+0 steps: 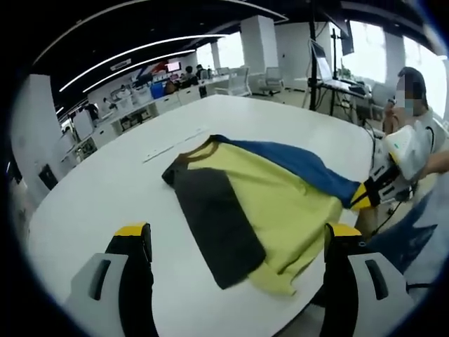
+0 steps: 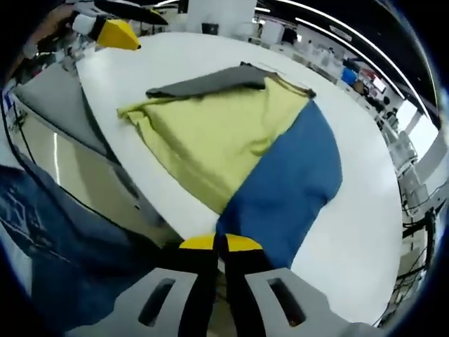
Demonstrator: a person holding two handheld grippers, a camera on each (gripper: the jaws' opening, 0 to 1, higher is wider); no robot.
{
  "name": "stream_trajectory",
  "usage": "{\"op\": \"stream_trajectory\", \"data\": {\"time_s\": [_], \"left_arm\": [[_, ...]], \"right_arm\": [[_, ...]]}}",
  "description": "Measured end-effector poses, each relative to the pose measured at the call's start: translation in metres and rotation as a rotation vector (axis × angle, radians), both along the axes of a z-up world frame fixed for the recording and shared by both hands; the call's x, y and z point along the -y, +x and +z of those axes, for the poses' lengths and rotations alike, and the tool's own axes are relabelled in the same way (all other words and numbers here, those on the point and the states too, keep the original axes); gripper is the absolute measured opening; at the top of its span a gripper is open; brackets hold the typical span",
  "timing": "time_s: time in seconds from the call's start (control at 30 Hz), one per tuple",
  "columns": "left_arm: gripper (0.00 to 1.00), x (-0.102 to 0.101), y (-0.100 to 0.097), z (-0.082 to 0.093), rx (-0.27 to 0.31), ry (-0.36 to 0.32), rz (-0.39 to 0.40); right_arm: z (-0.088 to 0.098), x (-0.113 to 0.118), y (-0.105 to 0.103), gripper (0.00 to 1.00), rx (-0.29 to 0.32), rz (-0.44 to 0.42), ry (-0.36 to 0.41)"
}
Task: Fold the garment on the visible template until the final outline fits inside the template.
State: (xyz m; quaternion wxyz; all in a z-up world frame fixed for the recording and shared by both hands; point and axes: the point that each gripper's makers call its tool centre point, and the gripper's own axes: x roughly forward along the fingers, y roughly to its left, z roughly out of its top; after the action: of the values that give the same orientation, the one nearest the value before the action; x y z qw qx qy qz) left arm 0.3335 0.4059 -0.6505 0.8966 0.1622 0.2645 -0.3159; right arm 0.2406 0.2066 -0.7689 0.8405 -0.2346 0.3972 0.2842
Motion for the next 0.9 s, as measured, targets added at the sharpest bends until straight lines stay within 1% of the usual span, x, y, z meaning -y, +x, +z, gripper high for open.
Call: {"op": "stream_trajectory", "data": {"time_s": [0.13, 0.2, 0.3, 0.37, 0.4, 0.43, 0.5, 0.57, 0.6, 0.63, 0.7, 0.77, 0.9], "left_arm": [[0.99, 0.005, -0.001, 0.002, -0.005, -0.01, 0.02], [0.99, 0.004, -0.001, 0.002, -0.007, 0.001, 0.034], [0.99, 0.003, -0.003, 0.005, -0.008, 0.009, 0.054], [0.99, 0.005, -0.003, 0.012, 0.001, -0.029, 0.071], [0.99, 0.007, -0.003, 0.016, 0.007, -0.055, 0.083], [0.99, 0.007, -0.002, 0.019, 0.011, -0.059, 0.095], [0.99, 0.007, -0.002, 0.019, 0.014, -0.054, 0.104], [0.99, 0.006, -0.001, 0.018, 0.01, -0.033, 0.121], [0.99, 0.006, -0.001, 0.018, 0.009, -0.03, 0.124], [0.99, 0.008, -0.001, 0.018, 0.01, -0.031, 0.13], [0.99, 0.01, -0.001, 0.02, 0.011, -0.032, 0.14], [0.99, 0.015, 0.0, 0.021, 0.015, -0.033, 0.148], [0.99, 0.021, 0.003, 0.022, 0.019, -0.02, 0.16]], "right_arm": [[0.0, 0.001, -0.001, 0.04, -0.031, 0.019, 0.05], [0.001, 0.0, -0.001, 0.03, -0.044, 0.039, 0.06], [0.003, 0.006, 0.0, 0.03, -0.044, 0.059, 0.073], [0.015, 0.005, 0.004, 0.03, -0.055, 0.024, 0.194], [0.02, 0.008, 0.006, 0.03, -0.06, -0.002, 0.234], [0.026, 0.011, 0.01, 0.03, -0.063, -0.017, 0.269], [0.037, 0.022, 0.018, 0.03, -0.044, -0.029, 0.3], [0.054, 0.044, 0.037, 0.03, 0.0, -0.085, 0.334], [0.058, 0.052, 0.042, 0.03, 0.01, -0.103, 0.338], [0.064, 0.065, 0.051, 0.03, 0.03, -0.123, 0.341], [0.07, 0.086, 0.063, 0.03, 0.054, -0.144, 0.325], [0.072, 0.102, 0.071, 0.03, 0.069, -0.159, 0.32], [0.076, 0.126, 0.085, 0.03, 0.093, -0.181, 0.31]]}}
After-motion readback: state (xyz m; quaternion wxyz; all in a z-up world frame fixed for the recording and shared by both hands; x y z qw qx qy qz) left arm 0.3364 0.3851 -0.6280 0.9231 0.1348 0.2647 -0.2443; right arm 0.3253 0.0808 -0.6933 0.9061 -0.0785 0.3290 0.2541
